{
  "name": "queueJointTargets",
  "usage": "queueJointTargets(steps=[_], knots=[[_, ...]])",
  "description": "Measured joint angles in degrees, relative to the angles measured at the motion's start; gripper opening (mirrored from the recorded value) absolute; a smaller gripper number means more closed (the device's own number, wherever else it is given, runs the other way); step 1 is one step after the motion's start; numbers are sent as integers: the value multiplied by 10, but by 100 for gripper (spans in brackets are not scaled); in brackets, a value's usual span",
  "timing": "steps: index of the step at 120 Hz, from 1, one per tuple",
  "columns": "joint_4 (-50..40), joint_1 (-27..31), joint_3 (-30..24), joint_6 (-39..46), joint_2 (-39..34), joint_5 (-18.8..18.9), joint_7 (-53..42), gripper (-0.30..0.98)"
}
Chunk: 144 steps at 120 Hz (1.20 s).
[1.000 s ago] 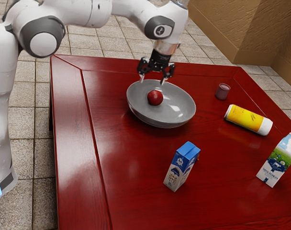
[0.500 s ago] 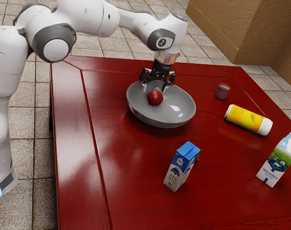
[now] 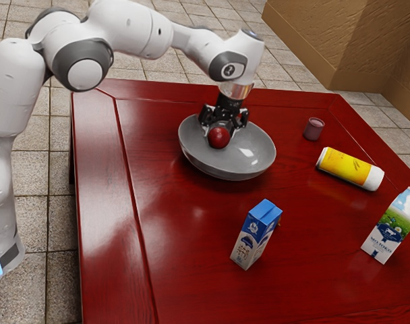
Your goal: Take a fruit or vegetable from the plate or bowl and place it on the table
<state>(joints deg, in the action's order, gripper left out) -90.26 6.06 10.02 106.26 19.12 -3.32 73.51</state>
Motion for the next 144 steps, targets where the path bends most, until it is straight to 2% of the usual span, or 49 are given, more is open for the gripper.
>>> queueJointTargets(steps=[45, 63, 82, 95, 115, 144], knots=[[-8, 1, 0, 21, 17, -13, 0, 68], [-12, 0, 1, 30, 13, -18, 1, 43], [-12, -7, 1, 34, 2, -16, 4, 36], [-6, -29, 0, 33, -24, -12, 7, 36], [75, -83, -20, 31, -14, -11, 15, 35], [214, -106, -87, 32, 66, -11, 30, 34]])
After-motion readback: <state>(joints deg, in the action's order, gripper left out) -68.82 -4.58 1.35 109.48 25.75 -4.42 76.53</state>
